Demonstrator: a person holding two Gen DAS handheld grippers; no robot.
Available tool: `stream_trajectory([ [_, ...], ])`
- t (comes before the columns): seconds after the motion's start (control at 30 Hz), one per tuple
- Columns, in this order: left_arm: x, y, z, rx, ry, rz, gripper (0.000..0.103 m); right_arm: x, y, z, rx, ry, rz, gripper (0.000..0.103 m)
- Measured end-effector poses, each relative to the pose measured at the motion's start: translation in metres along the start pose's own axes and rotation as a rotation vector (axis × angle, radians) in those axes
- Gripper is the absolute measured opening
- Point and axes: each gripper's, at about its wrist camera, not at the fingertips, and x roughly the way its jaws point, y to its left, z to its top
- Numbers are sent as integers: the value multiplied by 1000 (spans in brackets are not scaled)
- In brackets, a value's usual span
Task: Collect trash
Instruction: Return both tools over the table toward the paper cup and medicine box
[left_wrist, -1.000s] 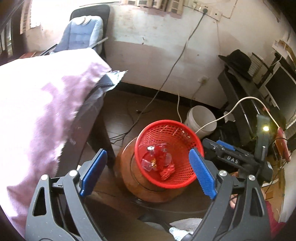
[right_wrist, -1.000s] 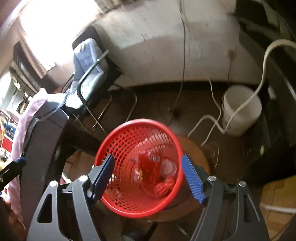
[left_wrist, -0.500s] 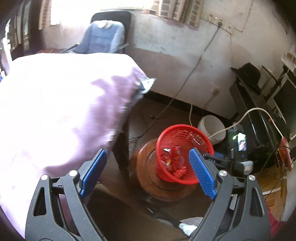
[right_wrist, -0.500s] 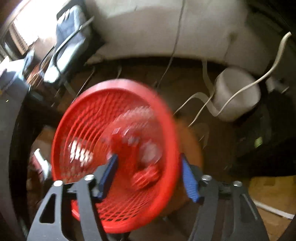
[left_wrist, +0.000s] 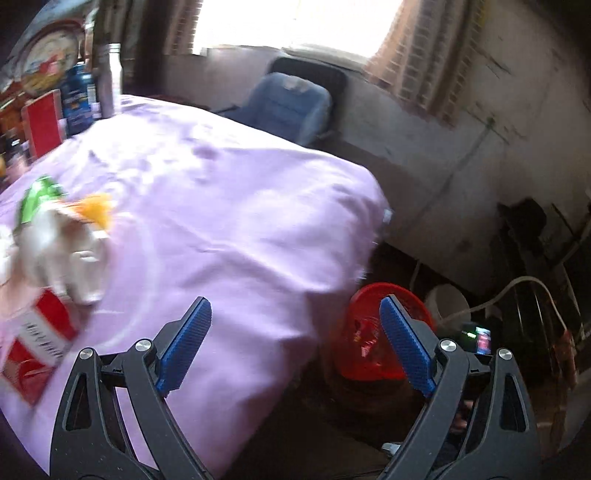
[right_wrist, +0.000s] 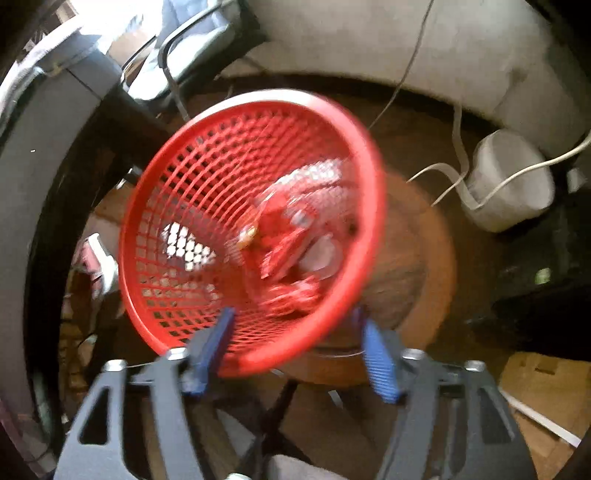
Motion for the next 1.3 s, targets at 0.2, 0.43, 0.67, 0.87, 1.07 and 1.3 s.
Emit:
stream_trajectory([
  [0.2,-45,73,3,-125,-78,141,91,-74,2,6,-11,-202,-68,75],
  [0.43,-91,163,-4,-280,-102,325,91,-145,104,20,-217,-380,143,85],
  [0.67,-144,226,-37,-367,-146,495,91,-175,257,4,-573,-394,343,89],
  [0.87,-165,289,-68,-583,-96,470,92,-194,338,-29,-762,-424,405,90],
  [1.07,-147,313,-80,-657,-7,401,92,-199,365,-31,-791,-406,430,91],
  [1.3,-133,317,-83,-632,65,398,94,-195,391,-42,-813,-411,430,91],
])
